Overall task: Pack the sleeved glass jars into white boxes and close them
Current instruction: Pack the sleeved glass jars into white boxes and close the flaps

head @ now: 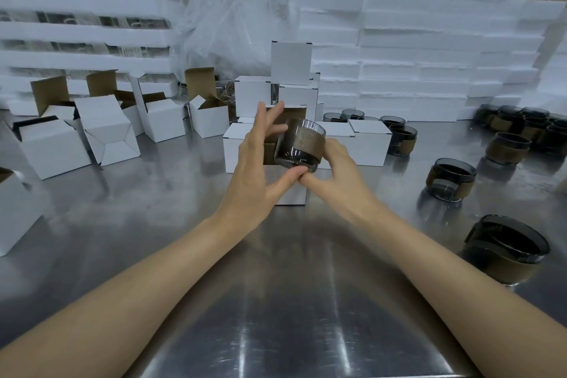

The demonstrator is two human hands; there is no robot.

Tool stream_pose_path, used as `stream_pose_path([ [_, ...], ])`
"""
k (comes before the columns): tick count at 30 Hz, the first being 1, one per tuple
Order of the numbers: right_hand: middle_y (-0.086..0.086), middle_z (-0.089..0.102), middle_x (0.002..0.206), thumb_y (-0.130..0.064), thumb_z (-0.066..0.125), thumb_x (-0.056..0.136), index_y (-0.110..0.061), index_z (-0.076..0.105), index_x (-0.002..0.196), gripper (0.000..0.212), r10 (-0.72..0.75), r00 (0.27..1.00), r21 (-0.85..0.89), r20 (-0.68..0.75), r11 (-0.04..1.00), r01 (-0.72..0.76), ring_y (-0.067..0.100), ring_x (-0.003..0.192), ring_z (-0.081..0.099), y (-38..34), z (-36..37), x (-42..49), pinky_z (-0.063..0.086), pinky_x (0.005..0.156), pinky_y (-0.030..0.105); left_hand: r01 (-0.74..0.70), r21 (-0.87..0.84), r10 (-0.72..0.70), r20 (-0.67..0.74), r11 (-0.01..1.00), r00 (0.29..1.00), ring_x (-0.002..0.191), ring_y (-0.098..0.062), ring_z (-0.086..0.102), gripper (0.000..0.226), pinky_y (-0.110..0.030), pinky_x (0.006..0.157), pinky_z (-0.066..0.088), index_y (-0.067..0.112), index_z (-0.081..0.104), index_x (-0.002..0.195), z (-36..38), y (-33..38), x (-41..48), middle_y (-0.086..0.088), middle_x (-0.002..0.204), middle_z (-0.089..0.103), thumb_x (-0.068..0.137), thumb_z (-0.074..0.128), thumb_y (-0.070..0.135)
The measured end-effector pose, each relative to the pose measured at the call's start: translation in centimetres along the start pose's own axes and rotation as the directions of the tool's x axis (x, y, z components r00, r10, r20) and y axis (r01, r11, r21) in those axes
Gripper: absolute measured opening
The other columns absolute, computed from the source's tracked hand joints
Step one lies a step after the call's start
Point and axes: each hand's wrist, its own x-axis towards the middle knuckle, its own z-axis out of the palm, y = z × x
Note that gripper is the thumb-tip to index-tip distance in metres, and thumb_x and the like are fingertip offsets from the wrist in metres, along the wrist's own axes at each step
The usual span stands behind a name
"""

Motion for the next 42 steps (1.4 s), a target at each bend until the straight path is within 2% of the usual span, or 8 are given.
stream_pose_path([
  [4, -0.009, 0.058, 0.122, -0.016, 0.075, 0.077, -0.031, 0.04, 0.136, 0.069, -0.001, 0.995, 0.146, -0.099, 0.989, 0.015, 0.007, 0.114, 0.054, -0.4, -0.3, 0.0, 0.042, 0.099, 0.02, 0.003, 0.002, -0.003, -0.012, 1.0, 1.0, 0.129, -0.009, 0.045, 0.093, -0.024, 0.113, 0.027, 0.015, 0.003, 0.15, 0.1, -0.2, -0.1, 0.009, 0.151, 0.029, 0.085, 0.07, 0.019],
  [7, -0.009, 0.063, 0.111, -0.02, 0.077, 0.075, -0.042, 0.027, 0.132, 0.079, -0.068, 0.987, 0.152, -0.147, 0.984, 0.091, 0.004, 0.109, 0.058, -0.2, -0.8, -0.2, 0.044, 0.093, 0.014, 0.005, -0.008, -0.005, -0.01, 1.0, 1.0, 0.132, -0.009, 0.042, 0.089, -0.02, 0.112, 0.027, 0.019, 0.009, 0.151, 0.0, -0.3, -0.1, 0.013, 0.148, 0.034, 0.086, 0.07, 0.018],
  [12, -0.032, 0.056, 0.105, -0.014, 0.076, 0.077, -0.04, 0.035, 0.113, 0.061, -0.092, 0.988, 0.146, -0.121, 0.983, 0.11, -0.004, 0.105, 0.058, 0.3, -0.5, 0.1, 0.041, 0.086, 0.007, 0.032, -0.059, -0.032, -0.007, 0.998, 0.999, 0.134, -0.01, 0.041, 0.082, -0.022, 0.111, 0.03, 0.032, 0.015, 0.15, 0.1, 0.0, -0.2, 0.011, 0.145, 0.041, 0.088, 0.068, 0.022],
  [21, -0.011, 0.047, 0.141, -0.042, 0.07, 0.083, -0.041, 0.029, 0.143, 0.073, -0.105, 0.994, 0.286, 0.042, 0.954, 0.089, 0.012, 0.13, 0.047, 0.4, -0.8, 0.2, 0.038, 0.11, 0.037, 0.213, -0.063, -0.212, 0.033, 0.975, 0.977, 0.133, -0.004, 0.037, 0.068, -0.011, 0.107, 0.027, 0.033, 0.03, 0.139, -0.1, 0.3, -0.3, 0.018, 0.141, 0.04, 0.082, 0.061, 0.052],
  [27, -0.007, 0.054, 0.122, -0.035, 0.079, 0.075, -0.032, 0.039, 0.141, 0.077, -0.112, 0.992, 0.184, -0.063, 0.975, 0.122, 0.006, 0.118, 0.052, 0.2, -1.3, 0.3, 0.041, 0.106, 0.033, 0.192, -0.024, -0.192, -0.015, 0.981, 0.981, 0.129, -0.017, 0.041, 0.062, -0.033, 0.112, 0.033, 0.014, 0.045, 0.138, -0.6, 0.4, 0.0, 0.004, 0.134, 0.047, 0.084, 0.067, 0.032],
  [31, -0.009, 0.053, 0.133, -0.024, 0.076, 0.08, -0.028, 0.042, 0.139, 0.068, -0.094, 0.996, 0.175, 0.006, 0.98, 0.091, 0.007, 0.122, 0.05, 0.2, -1.2, 0.1, 0.039, 0.107, 0.038, 0.121, 0.038, -0.119, -0.037, 0.992, 0.992, 0.123, -0.013, 0.039, 0.064, -0.03, 0.109, 0.033, 0.014, 0.048, 0.136, -0.5, 0.4, -0.1, 0.012, 0.128, 0.044, 0.08, 0.072, 0.032],
  [35, -0.008, 0.042, 0.147, -0.041, 0.053, 0.086, -0.027, 0.031, 0.147, 0.066, -0.115, 0.987, 0.239, 0.109, 0.967, 0.086, 0.005, 0.132, 0.042, -0.1, -1.6, 0.0, 0.034, 0.111, 0.029, 0.058, 0.053, -0.053, -0.097, 0.997, 0.994, 0.121, -0.013, 0.038, 0.063, -0.028, 0.107, 0.035, 0.012, 0.05, 0.133, -0.3, 0.5, -0.1, 0.008, 0.131, 0.047, 0.077, 0.076, 0.027],
  [42, -0.002, 0.063, 0.117, -0.028, 0.067, 0.083, -0.03, 0.044, 0.129, 0.051, -0.105, 0.993, 0.275, -0.051, 0.955, 0.114, 0.01, 0.108, 0.06, -0.5, -1.6, 0.0, 0.044, 0.1, 0.027, 0.044, 0.04, -0.041, -0.064, 0.998, 0.997, 0.132, -0.001, 0.034, 0.073, -0.018, 0.11, 0.028, 0.014, 0.042, 0.141, -0.1, 0.2, -0.3, 0.008, 0.14, 0.044, 0.078, 0.078, 0.017],
])
